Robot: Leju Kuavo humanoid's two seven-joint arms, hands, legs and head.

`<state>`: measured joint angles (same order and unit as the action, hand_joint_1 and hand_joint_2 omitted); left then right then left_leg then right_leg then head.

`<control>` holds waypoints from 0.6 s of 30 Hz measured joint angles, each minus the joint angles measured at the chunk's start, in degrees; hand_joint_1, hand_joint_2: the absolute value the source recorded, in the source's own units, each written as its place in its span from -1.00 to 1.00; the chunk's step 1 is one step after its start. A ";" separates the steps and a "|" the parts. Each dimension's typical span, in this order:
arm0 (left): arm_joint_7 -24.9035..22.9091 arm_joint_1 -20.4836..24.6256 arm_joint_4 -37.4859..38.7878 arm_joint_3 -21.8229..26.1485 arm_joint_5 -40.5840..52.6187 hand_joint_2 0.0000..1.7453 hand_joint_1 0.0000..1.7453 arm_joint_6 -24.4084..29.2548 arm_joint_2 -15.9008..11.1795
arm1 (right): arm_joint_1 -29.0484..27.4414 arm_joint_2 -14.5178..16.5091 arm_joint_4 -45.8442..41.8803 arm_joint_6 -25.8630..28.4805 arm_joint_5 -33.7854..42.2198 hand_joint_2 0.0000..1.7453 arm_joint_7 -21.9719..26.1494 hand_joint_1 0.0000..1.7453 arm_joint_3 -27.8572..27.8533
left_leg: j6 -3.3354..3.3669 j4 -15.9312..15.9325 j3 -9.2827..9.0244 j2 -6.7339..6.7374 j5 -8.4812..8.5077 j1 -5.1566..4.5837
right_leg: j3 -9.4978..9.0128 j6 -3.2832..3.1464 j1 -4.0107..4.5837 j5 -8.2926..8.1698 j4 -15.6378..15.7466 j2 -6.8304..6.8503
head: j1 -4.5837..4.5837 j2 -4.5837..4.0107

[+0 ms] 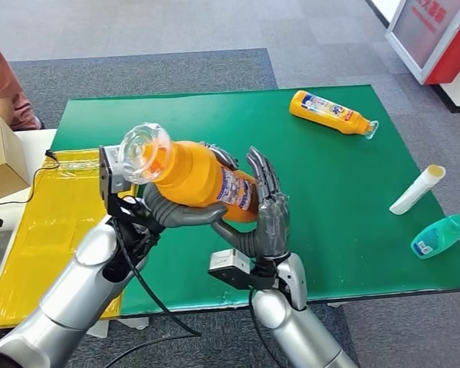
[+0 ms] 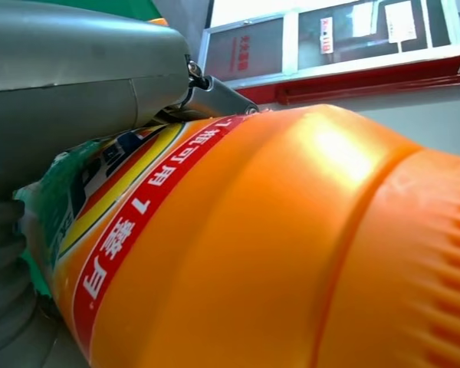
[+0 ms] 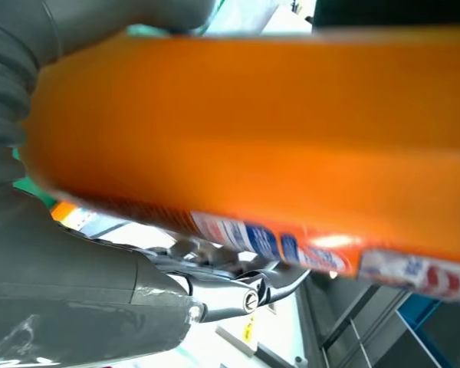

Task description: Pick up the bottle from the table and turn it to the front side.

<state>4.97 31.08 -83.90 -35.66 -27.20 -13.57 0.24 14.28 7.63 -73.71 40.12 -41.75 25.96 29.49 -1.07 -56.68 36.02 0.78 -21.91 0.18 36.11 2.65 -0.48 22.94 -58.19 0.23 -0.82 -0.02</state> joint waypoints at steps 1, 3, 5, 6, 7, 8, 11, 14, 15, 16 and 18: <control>0.08 -0.20 -0.01 0.05 0.30 1.00 1.00 0.27 -0.02 | -0.05 0.00 -0.01 -0.02 0.25 1.00 -0.07 -1.00 0.01 | 0.00 0.00 0.00 0.00 0.00 0.00 | 0.00 0.00 0.00 0.00 0.00 0.00 | -0.02 0.00; 0.65 -0.69 -0.11 0.17 1.68 1.00 1.00 1.31 -0.06 | -0.16 0.00 -0.01 -0.36 1.06 1.00 -0.49 -1.00 0.00 | 0.00 0.00 0.00 0.00 0.00 0.00 | 0.00 0.00 0.00 0.00 0.00 0.00 | -0.01 0.00; 1.94 -1.47 -0.61 0.40 4.75 1.00 1.00 3.44 -0.09 | -0.32 0.00 -0.03 -1.48 2.62 1.00 -1.28 -1.00 -0.12 | 0.00 0.00 0.00 0.00 0.00 0.00 | 0.00 0.00 0.00 0.00 0.00 0.00 | -0.01 0.00; 2.75 -1.96 -1.05 0.60 6.81 1.00 1.00 4.85 -0.12 | -0.43 0.00 -0.05 -2.39 3.73 1.00 -1.69 -1.00 -0.28 | 0.00 0.00 0.00 0.00 0.00 0.00 | 0.00 0.00 0.00 0.00 0.00 0.00 | -0.02 0.00; 3.62 -2.52 -1.66 0.88 9.29 1.00 1.00 6.54 -0.16 | -0.57 0.00 -0.11 -3.60 5.19 1.00 -2.09 -1.00 -0.59 | 0.00 0.00 0.00 0.00 0.00 0.00 | 0.00 0.00 0.00 0.00 0.00 0.00 | -0.01 0.00; 4.51 -3.17 -2.41 1.27 12.05 1.00 1.00 8.46 -0.21 | -0.75 -0.01 -0.21 -5.00 6.94 1.00 -2.45 -1.00 -1.03 | 0.00 0.00 0.00 0.00 0.00 0.00 | 0.00 0.00 0.00 0.00 0.00 0.00 | -0.01 0.00; 7.25 -5.70 -5.27 2.86 20.85 1.00 1.00 14.98 -0.38 | -1.61 -0.03 -0.70 -9.25 12.61 1.00 -3.16 -1.00 -3.13 | 0.00 0.00 0.00 0.00 -0.01 0.00 | 0.00 0.01 0.00 0.01 0.00 0.00 | -0.01 0.00; 9.01 -8.68 -7.92 4.19 26.26 1.00 1.00 19.70 -0.55 | -2.54 -0.08 -1.58 -13.00 17.82 1.00 -3.45 -1.00 -5.67 | 0.01 0.00 0.00 0.00 -0.02 0.00 | 0.00 0.02 0.00 0.02 0.00 0.00 | -0.01 0.00; 9.27 -9.69 -8.62 4.54 27.22 1.00 1.00 20.69 -0.63 | -2.81 -0.11 -1.97 -14.39 19.96 1.00 -3.56 -1.00 -6.53 | 0.01 0.00 0.00 0.00 -0.03 0.00 | 0.01 0.02 0.00 0.03 0.00 0.00 | -0.01 0.00; 9.52 -10.61 -9.17 4.91 28.21 1.00 1.00 21.70 -0.72 | -3.05 -0.15 -2.39 -15.88 22.43 1.00 -3.67 -1.00 -7.50 | 0.01 0.00 0.01 0.00 -0.04 0.00 | 0.01 0.02 0.00 0.03 0.00 0.00 | -0.01 0.00; 9.97 -12.26 -9.76 5.67 32.05 1.00 1.00 24.87 -0.92 | -3.48 -0.29 -3.38 -18.46 27.37 1.00 -3.80 -1.00 -9.69 | 0.01 0.00 0.01 0.00 -0.05 0.00 | 0.00 0.03 0.00 0.04 0.00 0.00 | -0.01 0.00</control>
<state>14.94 18.82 -93.66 -29.99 4.85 11.30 -0.68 10.80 7.34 -77.09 21.66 -14.38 22.16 19.80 -1.06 -56.68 36.04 0.78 -21.96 0.17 36.11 2.68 -0.49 22.98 -58.19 0.23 -0.83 -0.02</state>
